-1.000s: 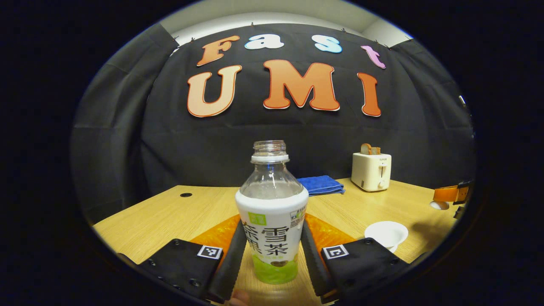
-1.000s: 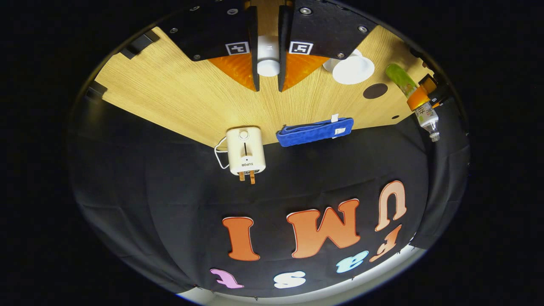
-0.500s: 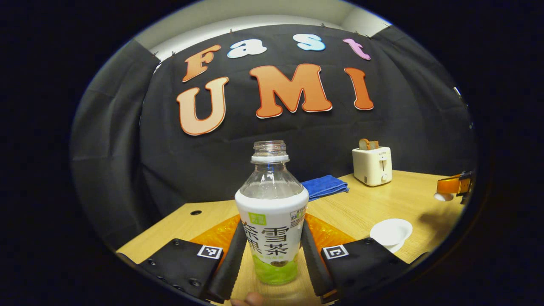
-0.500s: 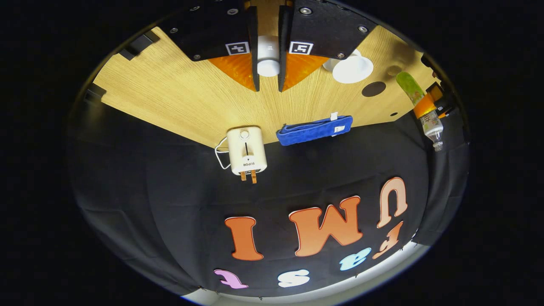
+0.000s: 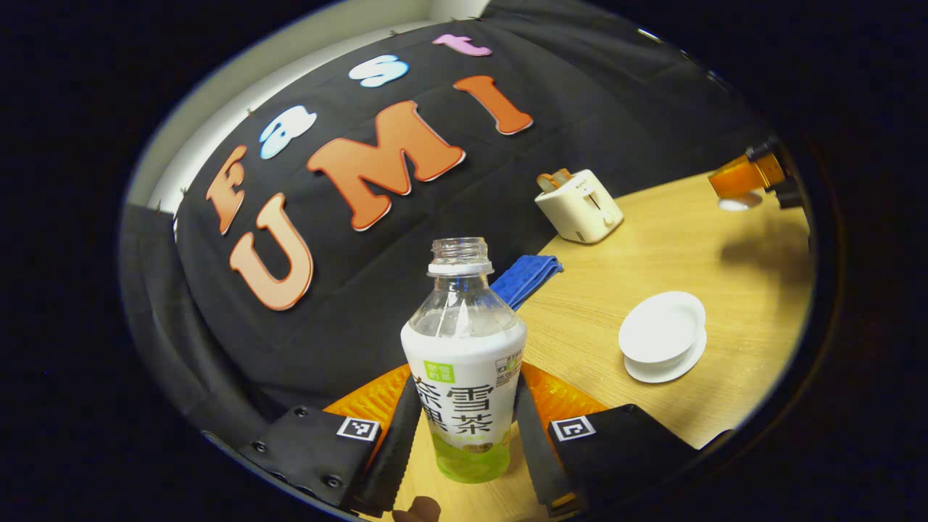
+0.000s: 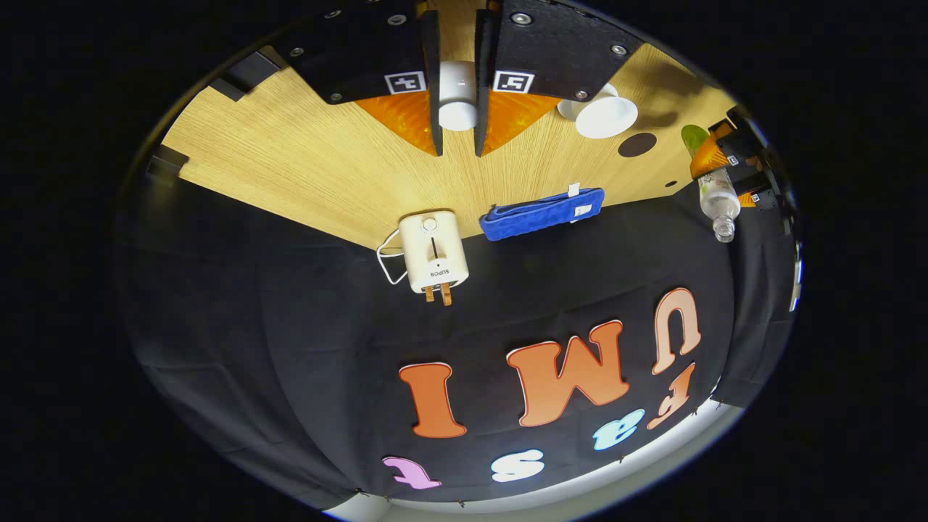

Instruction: Open the teacup lid with one hand, grasp the water bottle and pour water into the teacup with the other hand; after pouring, place the water bottle on the coaster and then close the teacup lid.

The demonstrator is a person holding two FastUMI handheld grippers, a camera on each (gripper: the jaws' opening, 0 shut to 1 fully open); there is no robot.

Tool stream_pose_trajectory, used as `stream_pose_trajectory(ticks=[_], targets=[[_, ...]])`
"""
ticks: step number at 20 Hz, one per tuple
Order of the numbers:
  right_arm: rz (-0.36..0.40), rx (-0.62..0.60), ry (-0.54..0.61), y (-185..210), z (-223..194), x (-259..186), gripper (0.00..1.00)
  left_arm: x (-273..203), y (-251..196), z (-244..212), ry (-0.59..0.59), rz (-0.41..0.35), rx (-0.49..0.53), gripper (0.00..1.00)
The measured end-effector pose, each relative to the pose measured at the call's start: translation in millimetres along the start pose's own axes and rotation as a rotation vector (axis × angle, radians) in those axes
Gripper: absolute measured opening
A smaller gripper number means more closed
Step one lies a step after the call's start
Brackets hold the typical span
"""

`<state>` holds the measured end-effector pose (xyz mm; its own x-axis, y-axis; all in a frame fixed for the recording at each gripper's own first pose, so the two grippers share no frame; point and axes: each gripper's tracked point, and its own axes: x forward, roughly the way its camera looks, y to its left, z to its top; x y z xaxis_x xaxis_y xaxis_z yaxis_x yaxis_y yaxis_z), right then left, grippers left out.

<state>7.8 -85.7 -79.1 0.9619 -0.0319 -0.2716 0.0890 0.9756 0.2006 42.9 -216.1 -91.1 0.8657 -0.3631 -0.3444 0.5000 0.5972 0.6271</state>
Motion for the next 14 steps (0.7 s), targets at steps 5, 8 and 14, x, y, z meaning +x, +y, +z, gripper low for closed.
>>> stream_pose_trajectory(ticks=[5,8,14], targets=[[-0.014,0.033,-0.005,-14.9,-1.1,-2.3,0.19,8.0,-13.9,5.8,0.000,-0.030,0.229,0.71],[-0.019,0.039,0.000,-19.9,-2.5,-3.5,0.19,11.4,-23.4,6.2,0.016,-0.065,0.316,0.70],[-0.025,0.056,0.000,-28.1,-3.7,-4.1,0.19,22.2,-36.3,6.6,0.028,-0.119,0.500,0.71]])
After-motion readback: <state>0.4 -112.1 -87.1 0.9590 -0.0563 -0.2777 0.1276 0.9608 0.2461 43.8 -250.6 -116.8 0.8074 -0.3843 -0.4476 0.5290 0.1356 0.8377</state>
